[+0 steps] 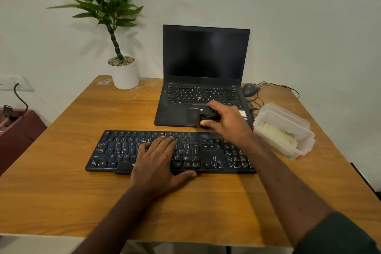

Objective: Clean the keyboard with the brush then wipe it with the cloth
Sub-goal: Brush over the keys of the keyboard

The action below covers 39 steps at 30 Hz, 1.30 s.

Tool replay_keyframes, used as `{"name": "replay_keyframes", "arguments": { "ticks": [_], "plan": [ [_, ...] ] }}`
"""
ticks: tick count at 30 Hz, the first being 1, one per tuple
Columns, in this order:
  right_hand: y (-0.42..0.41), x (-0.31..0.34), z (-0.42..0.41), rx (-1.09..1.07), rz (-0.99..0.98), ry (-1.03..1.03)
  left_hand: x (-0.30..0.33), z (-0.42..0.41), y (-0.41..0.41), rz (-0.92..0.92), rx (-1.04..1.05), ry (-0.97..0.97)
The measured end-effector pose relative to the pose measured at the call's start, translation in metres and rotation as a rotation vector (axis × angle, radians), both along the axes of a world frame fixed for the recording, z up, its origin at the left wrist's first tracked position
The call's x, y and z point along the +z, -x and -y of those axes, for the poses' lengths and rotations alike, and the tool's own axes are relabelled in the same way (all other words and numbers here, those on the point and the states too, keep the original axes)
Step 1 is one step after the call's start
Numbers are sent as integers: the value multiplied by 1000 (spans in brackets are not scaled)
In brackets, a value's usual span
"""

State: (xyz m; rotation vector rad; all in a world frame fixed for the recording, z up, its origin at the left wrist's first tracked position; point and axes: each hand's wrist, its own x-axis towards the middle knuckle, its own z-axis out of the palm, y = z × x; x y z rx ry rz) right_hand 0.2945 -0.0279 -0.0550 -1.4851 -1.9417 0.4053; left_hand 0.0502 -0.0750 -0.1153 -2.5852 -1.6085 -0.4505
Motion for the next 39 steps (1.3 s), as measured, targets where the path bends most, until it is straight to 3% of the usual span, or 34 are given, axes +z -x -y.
{"name": "replay_keyframes", "arguments": {
  "ticks": [15,23,30,35,39],
  "plan": [
    [-89,22,29,-93,-123,26,0,-2,-1,-12,15,-6],
    [-84,0,27,-33,-171,114,-2,-4,-1,-14,10,-24],
    [-80,-6,30,-117,-399,-69,0,-2,-1,-6,15,-5],
    [-101,6,34,-118,-192,34,1,-2,-2,1,9,-17],
    [-84,0,29,-22,-199,109,2,-2,-3,-6,9,-15]
  ]
}}
